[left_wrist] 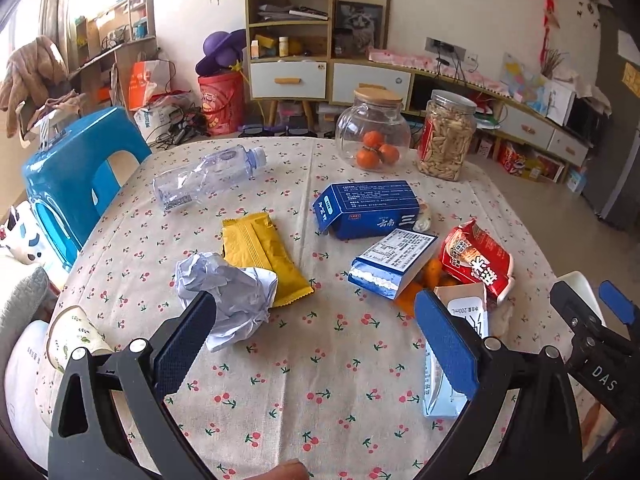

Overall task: Collect trash
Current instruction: 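Grasp the crumpled white paper ball with the left tool while right tool reaches for the carton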

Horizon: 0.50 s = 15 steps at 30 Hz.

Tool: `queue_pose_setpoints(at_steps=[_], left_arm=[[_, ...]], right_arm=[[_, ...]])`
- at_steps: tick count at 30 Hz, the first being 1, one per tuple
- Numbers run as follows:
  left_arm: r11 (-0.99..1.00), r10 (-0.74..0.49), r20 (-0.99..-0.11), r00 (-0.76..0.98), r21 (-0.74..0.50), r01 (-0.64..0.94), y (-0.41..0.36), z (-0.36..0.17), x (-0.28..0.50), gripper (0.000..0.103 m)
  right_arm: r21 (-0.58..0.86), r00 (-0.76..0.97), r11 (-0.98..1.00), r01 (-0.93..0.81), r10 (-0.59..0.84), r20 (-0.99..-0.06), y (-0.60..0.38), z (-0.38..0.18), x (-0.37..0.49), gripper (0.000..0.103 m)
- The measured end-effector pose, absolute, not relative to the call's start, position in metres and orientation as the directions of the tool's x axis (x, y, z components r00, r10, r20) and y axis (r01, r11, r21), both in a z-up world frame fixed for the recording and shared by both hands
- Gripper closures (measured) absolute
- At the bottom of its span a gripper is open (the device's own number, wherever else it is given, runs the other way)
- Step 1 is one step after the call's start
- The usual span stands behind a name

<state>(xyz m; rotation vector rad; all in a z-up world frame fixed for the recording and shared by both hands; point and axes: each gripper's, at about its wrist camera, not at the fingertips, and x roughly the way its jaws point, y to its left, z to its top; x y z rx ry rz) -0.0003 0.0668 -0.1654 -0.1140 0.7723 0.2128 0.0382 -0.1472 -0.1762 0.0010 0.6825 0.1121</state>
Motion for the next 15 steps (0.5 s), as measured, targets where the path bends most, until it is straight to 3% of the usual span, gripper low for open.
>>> queue_pose_setpoints(at_steps=[15], left_arm=[[0.973,0.150,-0.713,0.685,-0.016,-0.230,0.0565,-0.1721,0.0058,0.006]], right_arm=[[0.054,0.757,0.995,-0.084,0.100,-0.646,-0.1562,-0.1816,0.0431,0.007]])
